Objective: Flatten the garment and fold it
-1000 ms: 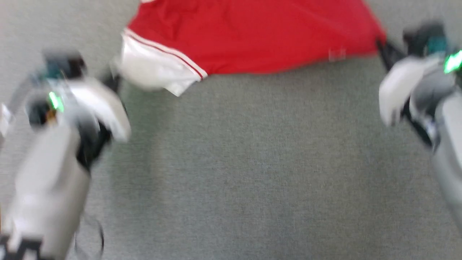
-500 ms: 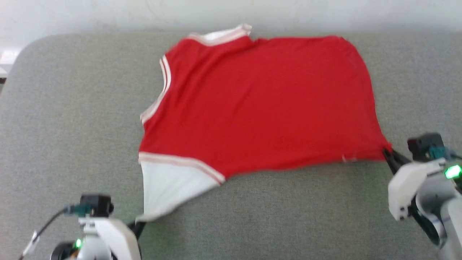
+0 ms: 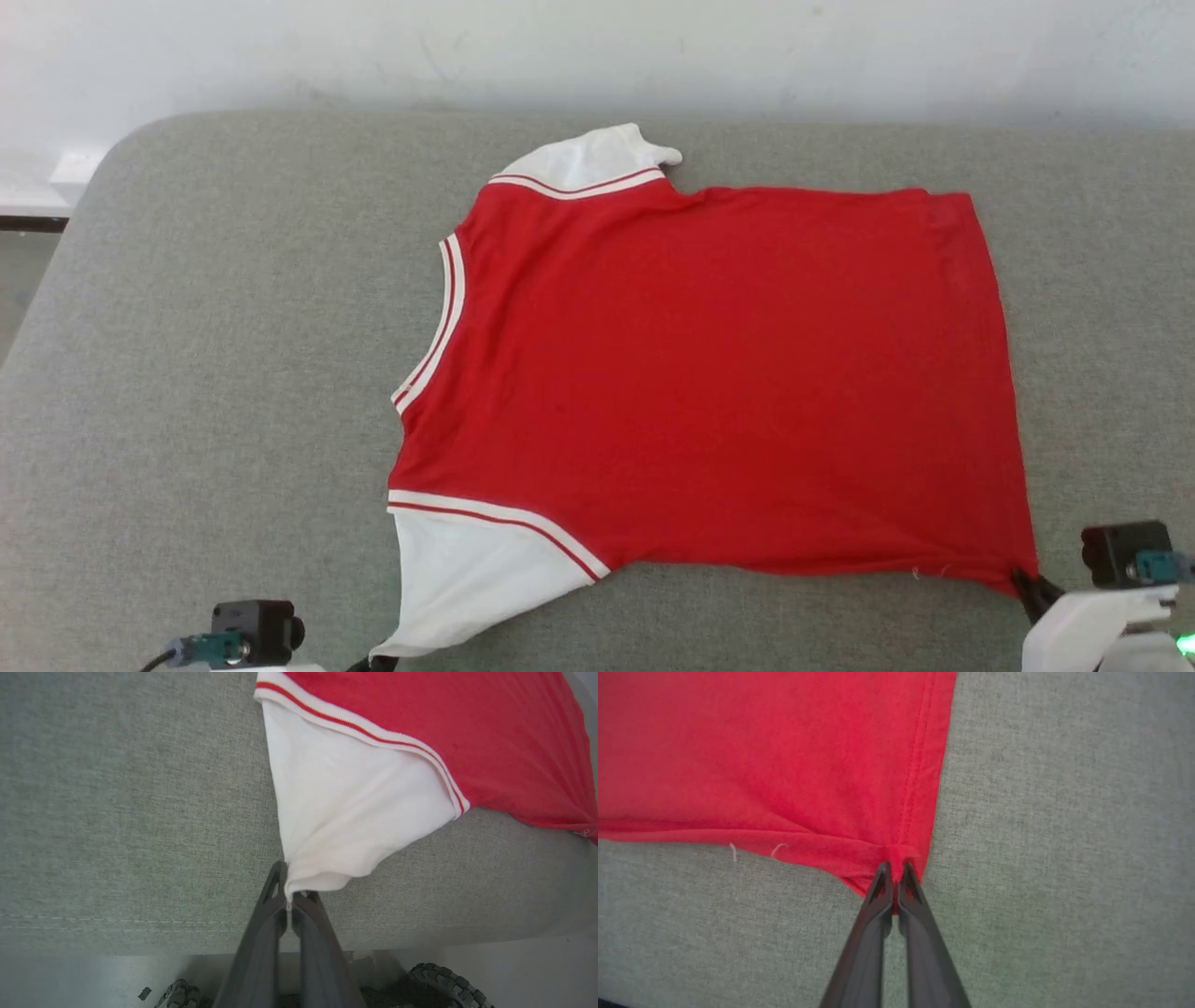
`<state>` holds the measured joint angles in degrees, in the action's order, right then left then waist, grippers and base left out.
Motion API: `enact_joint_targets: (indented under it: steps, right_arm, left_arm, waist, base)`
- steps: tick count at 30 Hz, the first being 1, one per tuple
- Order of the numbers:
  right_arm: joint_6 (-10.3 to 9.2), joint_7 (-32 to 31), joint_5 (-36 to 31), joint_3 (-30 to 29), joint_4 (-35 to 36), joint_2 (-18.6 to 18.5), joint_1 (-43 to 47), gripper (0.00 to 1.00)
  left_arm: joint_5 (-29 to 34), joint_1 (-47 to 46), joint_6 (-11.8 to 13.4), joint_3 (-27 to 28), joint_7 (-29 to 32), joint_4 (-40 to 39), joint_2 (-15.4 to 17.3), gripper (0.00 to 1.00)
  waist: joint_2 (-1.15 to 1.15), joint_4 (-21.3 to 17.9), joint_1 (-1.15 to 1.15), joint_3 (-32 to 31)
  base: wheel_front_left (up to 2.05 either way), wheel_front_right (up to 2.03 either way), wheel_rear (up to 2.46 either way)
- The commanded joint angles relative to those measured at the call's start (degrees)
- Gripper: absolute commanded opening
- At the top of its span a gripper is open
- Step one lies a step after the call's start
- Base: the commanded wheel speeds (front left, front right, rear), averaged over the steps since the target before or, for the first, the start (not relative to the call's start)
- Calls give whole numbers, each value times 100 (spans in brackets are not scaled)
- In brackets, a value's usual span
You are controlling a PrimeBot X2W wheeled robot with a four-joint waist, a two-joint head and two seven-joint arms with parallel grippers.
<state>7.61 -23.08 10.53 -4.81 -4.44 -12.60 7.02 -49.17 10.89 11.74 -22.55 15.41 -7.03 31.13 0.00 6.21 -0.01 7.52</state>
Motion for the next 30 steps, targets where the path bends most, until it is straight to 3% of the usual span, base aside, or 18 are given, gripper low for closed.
enact_joint_targets:
  steps: [1,5,9,17,23,30]
  right_arm:
    - [-12,42,-94,-62,55,41,113,0]
    - [-12,544,-295,-161,144,230,245,0]
    - [-12,1289,-505,-165,147,404,246,0]
    - [-12,2091,-615,0,110,484,3,0]
    - [-12,2010,-595,106,70,390,-505,0]
    - [-12,1495,-468,248,42,197,-1226,0]
  left_arm:
    - [110,66,25,-15,-91,16,-21,0]
    - [470,-37,54,-75,-544,56,-123,0]
    - [1088,-257,90,-108,-1437,61,-278,0]
    - [2097,-1134,87,-261,-2643,278,-507,0]
    - [2457,-2241,-130,-362,-2793,637,-644,0]
    - [2288,-3324,-469,-240,-2693,1251,-755,0]
  waist:
    - [0,-13,1,-15]
    - [0,-52,1,-37]
    - [0,-90,1,-38]
    - [0,-122,1,46]
    - [0,-223,1,235]
    - [0,-429,1,623]
  base:
    - [0,0,0]
    - [0,0,0]
    - [0,0,0]
    - [0,0,0]
    - [0,0,0]
    - [0,0,0]
